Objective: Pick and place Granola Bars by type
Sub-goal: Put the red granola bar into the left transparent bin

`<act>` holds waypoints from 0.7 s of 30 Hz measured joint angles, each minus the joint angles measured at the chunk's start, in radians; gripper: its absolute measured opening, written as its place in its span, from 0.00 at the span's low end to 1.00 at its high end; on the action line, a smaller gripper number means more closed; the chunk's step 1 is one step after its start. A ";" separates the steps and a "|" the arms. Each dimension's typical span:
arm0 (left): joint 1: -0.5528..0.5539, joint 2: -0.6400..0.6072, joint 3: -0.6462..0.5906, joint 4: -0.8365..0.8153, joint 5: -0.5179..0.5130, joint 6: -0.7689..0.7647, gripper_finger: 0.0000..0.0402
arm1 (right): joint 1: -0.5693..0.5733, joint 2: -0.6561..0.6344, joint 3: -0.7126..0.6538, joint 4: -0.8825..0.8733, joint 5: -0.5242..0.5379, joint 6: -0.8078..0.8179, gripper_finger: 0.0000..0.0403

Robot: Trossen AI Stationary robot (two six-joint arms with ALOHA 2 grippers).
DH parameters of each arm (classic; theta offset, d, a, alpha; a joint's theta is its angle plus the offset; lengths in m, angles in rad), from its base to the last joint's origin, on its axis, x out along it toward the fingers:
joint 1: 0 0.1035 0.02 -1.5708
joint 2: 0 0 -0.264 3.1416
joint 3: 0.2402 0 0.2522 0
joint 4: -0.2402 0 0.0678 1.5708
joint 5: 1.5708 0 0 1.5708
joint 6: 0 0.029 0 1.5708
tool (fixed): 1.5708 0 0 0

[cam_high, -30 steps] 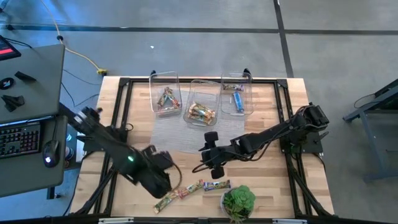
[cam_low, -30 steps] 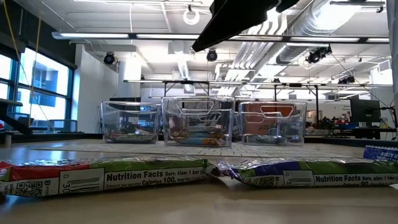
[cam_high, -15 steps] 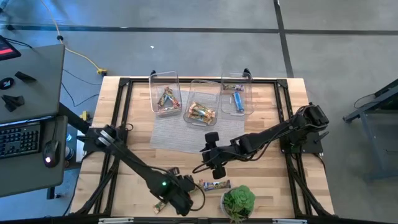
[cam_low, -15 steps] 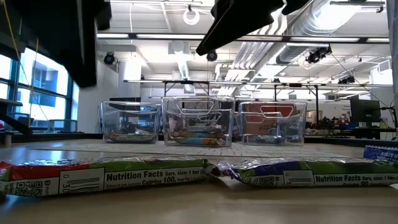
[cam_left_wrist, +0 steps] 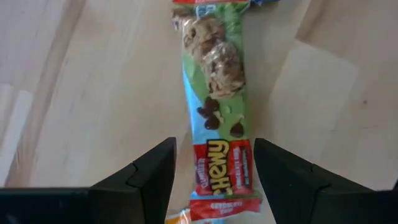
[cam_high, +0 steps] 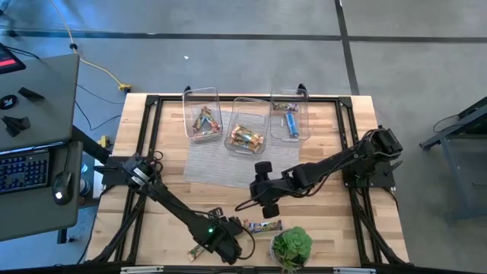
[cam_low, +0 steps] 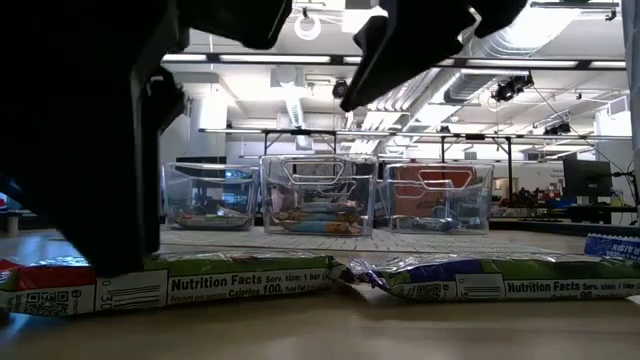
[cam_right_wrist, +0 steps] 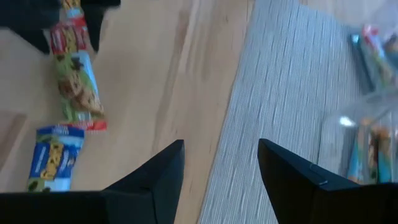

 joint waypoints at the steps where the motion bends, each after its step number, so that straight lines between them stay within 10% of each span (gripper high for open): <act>1: 0.000 0.000 0.000 0.004 0.000 -0.004 0.52 | 0.000 0.000 0.000 -0.011 0.000 0.006 0.47; 14: 0.002 0.056 0.006 0.023 0.009 -0.044 0.51 | 0.016 0.000 0.000 -0.058 -0.006 0.032 0.47; 21: 0.009 0.043 0.004 0.011 0.031 -0.056 0.32 | 0.033 0.000 0.000 -0.058 -0.002 0.052 0.47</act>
